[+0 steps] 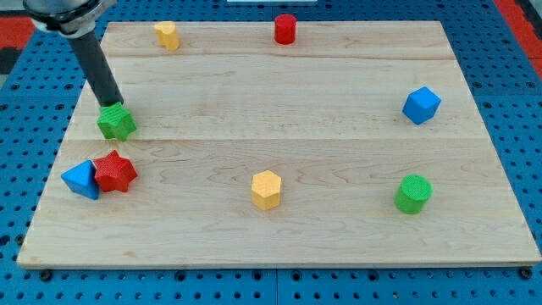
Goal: Move the yellow heart to the left side
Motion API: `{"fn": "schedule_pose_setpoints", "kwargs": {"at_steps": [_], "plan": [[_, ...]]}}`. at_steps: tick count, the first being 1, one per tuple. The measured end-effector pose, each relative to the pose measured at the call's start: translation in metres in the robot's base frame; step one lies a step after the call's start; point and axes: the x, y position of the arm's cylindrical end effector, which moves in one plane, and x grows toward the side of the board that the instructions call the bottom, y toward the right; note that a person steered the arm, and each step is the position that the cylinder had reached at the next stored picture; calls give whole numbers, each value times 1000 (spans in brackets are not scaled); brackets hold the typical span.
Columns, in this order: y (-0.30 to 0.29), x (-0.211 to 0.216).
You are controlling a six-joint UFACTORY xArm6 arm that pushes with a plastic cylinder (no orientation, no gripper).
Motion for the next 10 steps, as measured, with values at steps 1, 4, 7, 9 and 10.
{"fn": "schedule_pose_setpoints", "kwargs": {"at_steps": [1,4,7,9,10], "plan": [[21,24],[89,-27],[77,-174],[36,-79],[58,-100]]}}
